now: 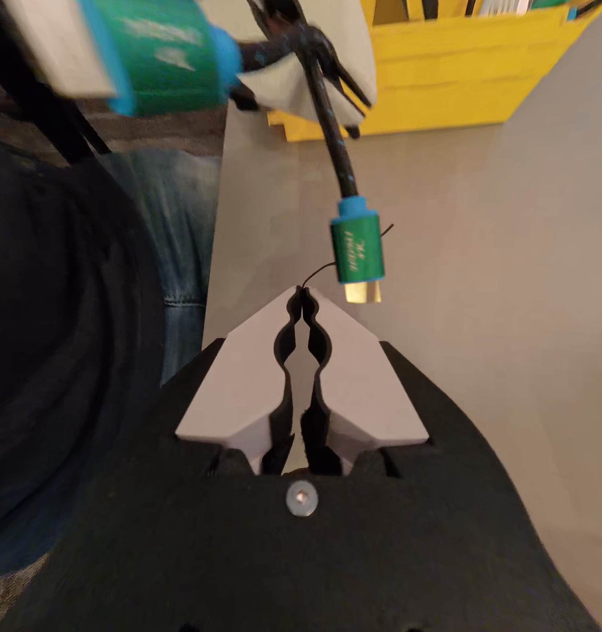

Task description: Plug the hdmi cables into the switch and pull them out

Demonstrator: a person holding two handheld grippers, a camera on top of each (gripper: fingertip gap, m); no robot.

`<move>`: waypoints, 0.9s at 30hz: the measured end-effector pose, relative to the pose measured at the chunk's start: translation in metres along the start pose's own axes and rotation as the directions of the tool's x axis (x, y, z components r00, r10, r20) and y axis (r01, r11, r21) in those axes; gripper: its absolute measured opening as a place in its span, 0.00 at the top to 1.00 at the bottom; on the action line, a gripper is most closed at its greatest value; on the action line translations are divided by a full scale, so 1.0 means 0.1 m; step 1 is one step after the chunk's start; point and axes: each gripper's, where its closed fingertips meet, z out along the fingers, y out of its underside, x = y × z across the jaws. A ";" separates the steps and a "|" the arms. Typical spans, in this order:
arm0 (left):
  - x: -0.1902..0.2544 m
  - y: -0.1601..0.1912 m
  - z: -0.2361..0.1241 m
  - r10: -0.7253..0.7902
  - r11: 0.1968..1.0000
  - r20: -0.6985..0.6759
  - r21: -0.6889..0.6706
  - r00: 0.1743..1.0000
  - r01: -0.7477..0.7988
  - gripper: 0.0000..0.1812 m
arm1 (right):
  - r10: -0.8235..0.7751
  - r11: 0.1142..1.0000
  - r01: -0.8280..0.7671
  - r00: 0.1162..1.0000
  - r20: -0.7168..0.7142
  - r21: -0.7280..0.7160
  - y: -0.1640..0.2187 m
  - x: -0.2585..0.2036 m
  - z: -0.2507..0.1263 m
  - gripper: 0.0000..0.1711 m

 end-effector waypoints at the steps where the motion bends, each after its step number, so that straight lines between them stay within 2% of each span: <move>1: -0.02 0.03 0.02 -0.014 1.000 0.006 -0.011 1.000 0.014 0.99 | -0.007 1.000 0.007 1.000 -0.009 0.018 -0.05 0.00 -0.02 1.00; 7: -0.03 0.11 0.05 -0.083 0.996 0.003 -0.038 0.997 0.083 0.99 | -0.063 0.990 0.072 0.995 -0.075 0.120 -0.26 0.02 -0.13 1.00; 18: 0.01 0.19 0.12 -0.173 0.982 -0.017 -0.084 0.985 0.171 0.99 | -0.113 0.968 0.145 0.981 -0.161 0.206 -0.44 0.05 -0.26 1.00; 23: 0.17 0.18 0.17 -0.272 0.960 -0.092 -0.099 0.958 0.263 0.99 | -0.112 0.958 0.161 0.971 -0.209 0.236 -0.52 0.10 -0.29 1.00; 27: 0.30 0.13 0.20 -0.406 0.913 -0.174 -0.105 0.897 0.393 0.99 | -0.102 0.952 0.166 0.965 -0.243 0.259 -0.57 0.15 -0.30 1.00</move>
